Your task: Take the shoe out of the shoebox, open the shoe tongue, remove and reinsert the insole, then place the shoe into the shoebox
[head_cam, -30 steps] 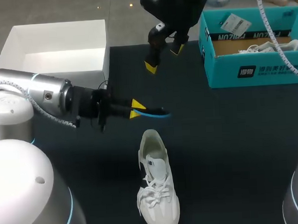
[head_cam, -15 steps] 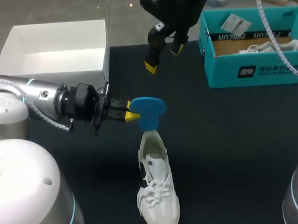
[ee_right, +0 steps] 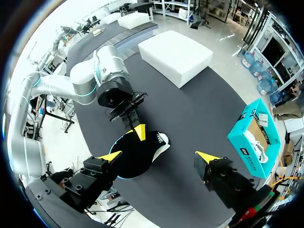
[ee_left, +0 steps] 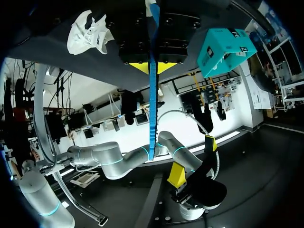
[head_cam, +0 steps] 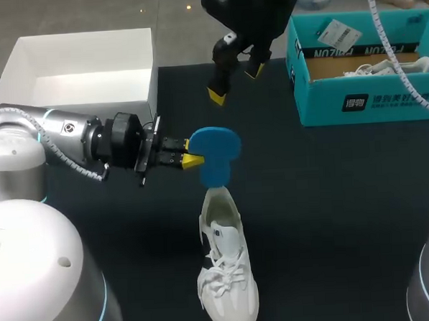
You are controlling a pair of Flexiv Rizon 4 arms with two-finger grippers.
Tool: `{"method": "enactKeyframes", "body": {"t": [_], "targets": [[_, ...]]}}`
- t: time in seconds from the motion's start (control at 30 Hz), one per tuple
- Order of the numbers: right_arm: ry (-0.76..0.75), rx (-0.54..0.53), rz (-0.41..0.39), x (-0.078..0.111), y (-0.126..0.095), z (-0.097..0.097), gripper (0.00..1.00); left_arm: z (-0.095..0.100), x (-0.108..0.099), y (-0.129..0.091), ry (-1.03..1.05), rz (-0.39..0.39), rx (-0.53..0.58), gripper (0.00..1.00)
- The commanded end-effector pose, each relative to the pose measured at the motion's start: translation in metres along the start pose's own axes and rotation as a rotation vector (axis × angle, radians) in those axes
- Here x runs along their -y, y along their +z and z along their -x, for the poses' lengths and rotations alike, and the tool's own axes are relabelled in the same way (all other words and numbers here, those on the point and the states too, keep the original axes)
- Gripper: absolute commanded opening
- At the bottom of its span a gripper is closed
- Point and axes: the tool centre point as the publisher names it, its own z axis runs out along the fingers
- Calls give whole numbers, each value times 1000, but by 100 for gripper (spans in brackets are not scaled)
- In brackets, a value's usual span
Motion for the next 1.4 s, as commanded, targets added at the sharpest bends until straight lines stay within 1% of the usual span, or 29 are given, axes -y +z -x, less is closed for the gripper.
{"method": "enactKeyframes", "body": {"t": [0.03, 0.27, 0.33, 0.37, 0.43, 0.47, 0.5, 0.53, 0.63, 0.67, 0.73, 0.77, 0.8, 0.83, 0.9, 0.93, 0.97, 1.0, 1.03, 1.1, 1.23, 1.27, 1.3, 1.4], "targets": [[0, 0, -1, 0, 1, 1, 100, 1, -2, 1, 0, 0, -2, 0], [0, 0, -1, 0, 1, 1, 100, 1, -2, 1, 0, 0, -2, 0], [0, 0, -1, 0, 1, 1, 100, 9, 2, -2, -102, -30, -18, 0], [0, 0, -1, 0, 1, 1, 100, 13, 4, -3, -174, -20, -16, 0], [0, 0, -1, 0, 1, 1, 100, 21, 4, -4, -281, -47, -31, 0], [0, 0, -1, 0, 1, 1, 100, 24, 3, -5, -345, -41, -28, 0], [0, 0, -1, 0, 1, 1, 100, 27, 3, -6, -389, -53, -26, 0], [0, 0, -1, 0, 1, 1, 100, 29, 4, -8, -429, -85, -42, 0], [0, 0, -1, 0, 1, 1, 100, 32, 6, -14, -535, -115, -50, 0], [0, 0, -1, 0, 1, 1, 100, 33, 7, -15, -564, -104, -40, 0], [0, 0, -1, 0, 1, 1, 100, 32, 8, -16, -616, -107, -54, 0], [0, 0, -1, 0, 1, 1, 100, 32, 9, -17, -636, -77, -37, 0], [0, 0, -1, 0, 1, 1, 100, 31, 8, -16, -646, -67, -38, 0], [0, 0, -1, 0, 1, 1, 100, 30, 9, -17, -662, -74, -40, 0], [0, 0, -1, 0, 1, 1, 100, 30, 7, -17, -721, -34, -34, 0], [0, 0, -1, 0, 1, 1, 100, 29, 6, -17, -739, -46, -40, 0], [0, 0, -1, 0, 1, 1, 100, 29, 5, -18, -765, -28, -25, 0], [0, 0, -1, 0, 1, 1, 100, 30, 4, -19, -783, -30, -23, 0], [0, 0, -1, 0, 1, 1, 100, 30, 4, -21, -792, -46, -24, 0], [0, 0, -1, 0, 1, 1, 100, 31, 3, -24, -814, -45, 1, 0], [0, 0, -1, 0, 1, 1, 100, 32, 3, -29, -813, -76, 16, 0], [0, 0, -1, 0, 1, 1, 100, 31, 3, -28, -790, -89, 12, 0], [0, 0, -1, 0, 1, 1, 100, 28, 4, -26, -717, -96, -38, 0], [0, 0, -1, 0, 1, 1, 100, 28, 4, -26, -717, -96, -38, 0]]}}
